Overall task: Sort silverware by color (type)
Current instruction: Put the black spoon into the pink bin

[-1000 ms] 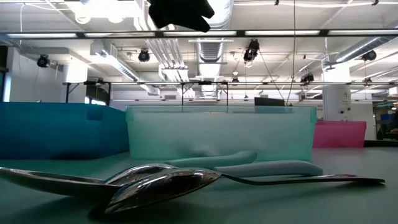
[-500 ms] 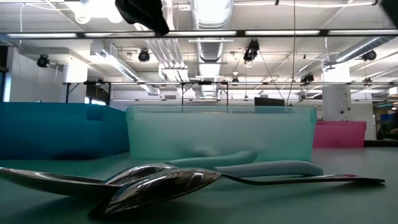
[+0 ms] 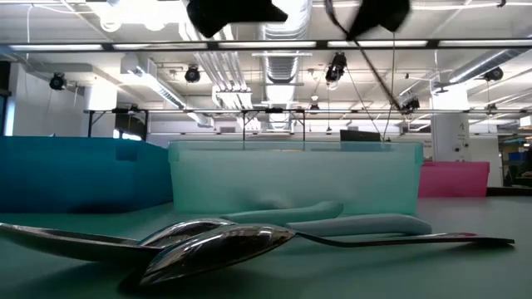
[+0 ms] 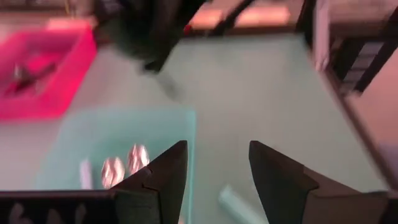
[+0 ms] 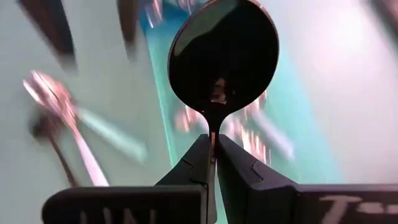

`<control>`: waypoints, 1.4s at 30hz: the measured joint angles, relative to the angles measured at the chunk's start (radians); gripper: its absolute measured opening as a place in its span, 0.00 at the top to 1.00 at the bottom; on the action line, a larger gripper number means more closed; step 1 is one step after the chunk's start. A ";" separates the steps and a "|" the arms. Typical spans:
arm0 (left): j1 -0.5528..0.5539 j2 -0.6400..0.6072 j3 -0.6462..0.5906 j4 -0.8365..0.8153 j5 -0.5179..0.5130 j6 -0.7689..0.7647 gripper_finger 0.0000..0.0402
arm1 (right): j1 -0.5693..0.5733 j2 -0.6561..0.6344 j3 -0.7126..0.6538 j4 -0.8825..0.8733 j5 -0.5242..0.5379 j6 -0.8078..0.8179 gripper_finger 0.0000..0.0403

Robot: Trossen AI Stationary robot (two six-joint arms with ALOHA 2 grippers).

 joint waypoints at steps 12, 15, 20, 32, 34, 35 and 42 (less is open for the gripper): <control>0.000 0.000 -0.033 0.195 -0.216 0.022 0.61 | -0.033 -0.042 0.003 0.437 -0.057 -0.368 0.98; 0.000 0.000 -0.032 0.210 -0.198 0.010 0.60 | -0.033 -0.024 0.003 0.470 -0.060 -0.393 0.98; 0.000 0.000 -0.031 0.245 -0.176 0.010 0.58 | -0.033 -0.009 0.003 0.494 -0.081 -0.419 0.98; 0.000 0.000 -0.031 0.237 -0.171 0.026 0.95 | -0.030 -0.003 0.003 0.513 -0.096 -0.427 0.98; 0.000 0.000 -0.031 0.237 -0.170 0.029 0.96 | -0.030 -0.003 0.003 0.513 -0.102 -0.424 0.98; 0.000 0.000 -0.031 0.237 -0.168 0.032 0.96 | -0.029 -0.003 0.003 0.511 -0.101 -0.413 0.98; 0.003 0.000 -0.031 0.227 -0.175 0.033 0.98 | -0.029 -0.035 0.005 0.406 -0.112 -0.316 0.88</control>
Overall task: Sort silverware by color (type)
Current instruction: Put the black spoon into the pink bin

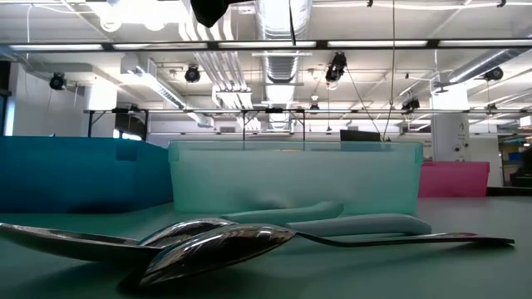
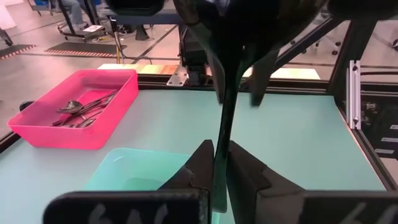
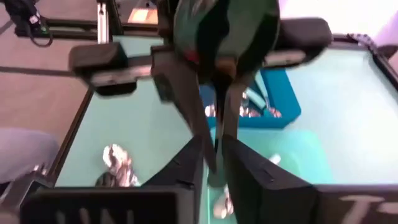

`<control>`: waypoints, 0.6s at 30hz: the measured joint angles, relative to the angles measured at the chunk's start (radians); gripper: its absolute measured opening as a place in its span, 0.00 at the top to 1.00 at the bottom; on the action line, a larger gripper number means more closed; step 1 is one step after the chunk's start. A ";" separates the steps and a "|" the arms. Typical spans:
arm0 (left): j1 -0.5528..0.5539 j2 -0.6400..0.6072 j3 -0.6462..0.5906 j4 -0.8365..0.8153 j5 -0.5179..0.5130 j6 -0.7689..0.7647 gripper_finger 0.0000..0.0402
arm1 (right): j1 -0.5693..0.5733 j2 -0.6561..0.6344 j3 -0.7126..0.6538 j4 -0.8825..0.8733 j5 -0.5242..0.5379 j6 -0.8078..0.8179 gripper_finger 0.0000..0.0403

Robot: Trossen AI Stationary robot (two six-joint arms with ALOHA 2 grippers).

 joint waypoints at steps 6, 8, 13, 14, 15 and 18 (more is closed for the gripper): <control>0.003 -0.001 0.000 -0.007 0.000 0.000 0.99 | 0.001 -0.074 0.004 -0.112 0.004 0.095 0.74; 0.004 -0.001 0.000 -0.006 0.000 0.000 0.99 | 0.001 -0.097 0.004 -0.146 0.007 0.117 0.71; 0.006 -0.001 0.000 -0.006 0.000 0.000 0.99 | 0.001 -0.137 0.004 -0.253 0.063 0.149 0.66; 0.007 -0.001 0.000 -0.006 0.000 0.000 0.99 | 0.001 -0.143 0.004 -0.281 0.092 0.161 0.66; 0.007 -0.001 0.000 -0.007 0.000 0.000 0.99 | 0.000 -0.146 0.004 -0.307 0.119 0.172 0.66; 0.012 -0.001 0.000 -0.007 0.001 0.007 0.99 | -0.007 -0.153 0.004 -0.384 0.167 0.194 0.66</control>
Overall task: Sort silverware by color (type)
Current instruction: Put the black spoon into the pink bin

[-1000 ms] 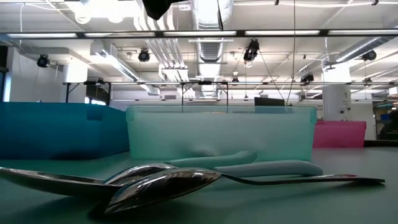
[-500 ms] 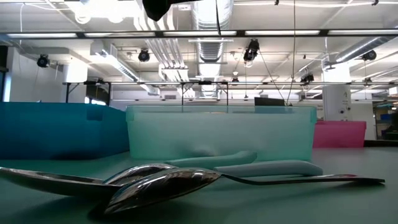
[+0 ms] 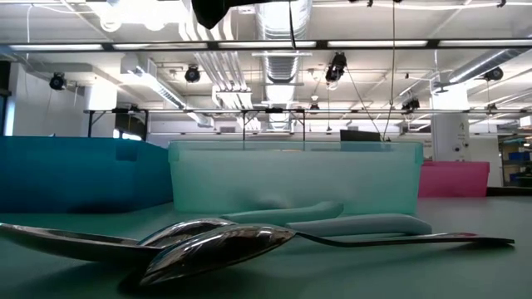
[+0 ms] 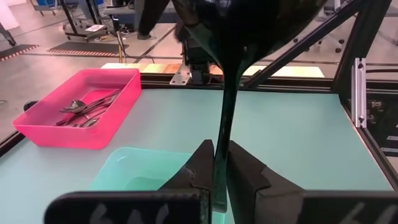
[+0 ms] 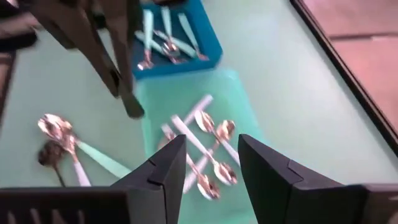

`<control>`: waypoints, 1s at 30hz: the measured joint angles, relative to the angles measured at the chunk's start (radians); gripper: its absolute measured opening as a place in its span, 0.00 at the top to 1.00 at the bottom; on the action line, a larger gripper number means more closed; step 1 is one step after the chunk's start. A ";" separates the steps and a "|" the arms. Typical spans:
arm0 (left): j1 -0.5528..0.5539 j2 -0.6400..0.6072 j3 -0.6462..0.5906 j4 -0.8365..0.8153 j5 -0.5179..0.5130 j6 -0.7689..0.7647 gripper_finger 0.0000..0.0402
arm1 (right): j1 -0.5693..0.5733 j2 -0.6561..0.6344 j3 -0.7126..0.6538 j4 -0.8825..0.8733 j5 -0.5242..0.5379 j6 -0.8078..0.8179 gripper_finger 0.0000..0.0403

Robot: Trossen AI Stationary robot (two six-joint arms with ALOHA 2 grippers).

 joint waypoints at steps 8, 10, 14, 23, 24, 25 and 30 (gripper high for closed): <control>0.140 0.000 0.000 -0.014 0.168 0.016 0.99 | -0.060 0.009 0.000 -0.181 0.027 0.063 0.67; 0.210 0.000 0.000 -0.013 0.254 0.016 0.99 | -0.082 0.010 0.000 -0.227 0.042 0.061 0.67; 0.354 0.000 0.000 -0.009 0.383 0.022 0.99 | -0.132 0.006 0.000 -0.280 0.053 0.036 0.67; 0.507 0.014 0.000 0.068 0.520 0.082 0.99 | -0.180 0.013 0.000 -0.227 0.052 -0.024 0.67; 0.514 0.021 0.000 0.091 0.522 0.086 0.99 | -0.180 0.014 0.000 -0.224 0.051 -0.013 0.67; 0.523 0.027 0.000 0.117 0.531 0.094 0.99 | -0.180 0.014 0.000 -0.223 0.050 -0.003 0.67; 0.572 0.104 0.001 0.291 0.592 0.123 0.98 | -0.174 0.014 0.000 -0.229 0.041 0.085 0.67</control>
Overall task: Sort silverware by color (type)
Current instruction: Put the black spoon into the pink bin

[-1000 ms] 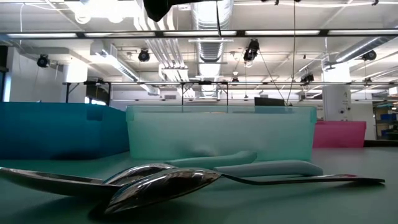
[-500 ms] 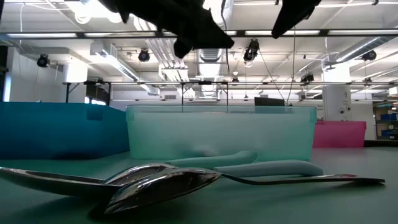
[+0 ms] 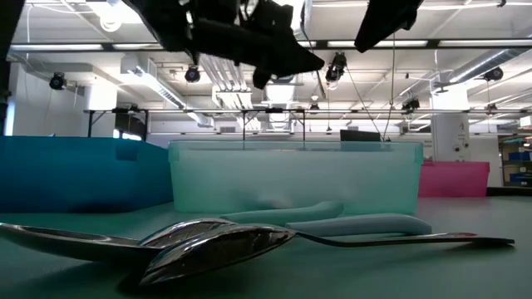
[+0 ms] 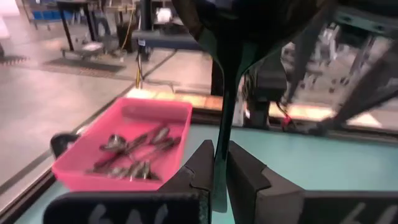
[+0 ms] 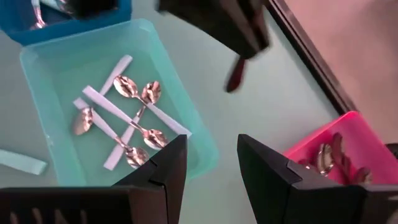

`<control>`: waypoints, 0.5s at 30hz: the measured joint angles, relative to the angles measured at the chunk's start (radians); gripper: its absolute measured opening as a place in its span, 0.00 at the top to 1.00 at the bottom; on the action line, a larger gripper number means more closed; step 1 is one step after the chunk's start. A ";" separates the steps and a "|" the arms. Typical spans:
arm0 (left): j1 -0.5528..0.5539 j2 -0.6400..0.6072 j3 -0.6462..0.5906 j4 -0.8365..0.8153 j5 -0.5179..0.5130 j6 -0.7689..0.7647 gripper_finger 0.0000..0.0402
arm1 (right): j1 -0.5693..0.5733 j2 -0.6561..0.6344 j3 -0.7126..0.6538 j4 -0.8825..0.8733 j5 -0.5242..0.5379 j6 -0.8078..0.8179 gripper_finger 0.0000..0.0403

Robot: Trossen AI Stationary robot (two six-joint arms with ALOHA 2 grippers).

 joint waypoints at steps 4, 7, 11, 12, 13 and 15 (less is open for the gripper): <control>0.052 0.107 0.081 0.059 0.071 -0.046 0.98 | 0.003 0.000 0.000 0.002 -0.034 0.033 0.67; 0.077 0.213 0.213 0.040 0.113 -0.064 0.98 | 0.003 0.000 0.000 0.003 -0.048 0.048 0.67; 0.084 0.359 0.418 -0.069 0.116 -0.068 0.98 | 0.003 0.000 0.000 0.003 -0.048 0.058 0.67; 0.085 0.393 0.470 -0.089 0.117 -0.068 0.98 | 0.003 0.000 0.000 0.002 -0.048 0.058 0.67; 0.087 0.424 0.518 -0.110 0.117 -0.069 0.98 | 0.003 0.000 0.000 0.002 -0.048 0.058 0.67; 0.094 0.489 0.616 -0.142 0.116 -0.070 0.98 | 0.003 -0.001 0.000 0.002 -0.048 0.056 0.67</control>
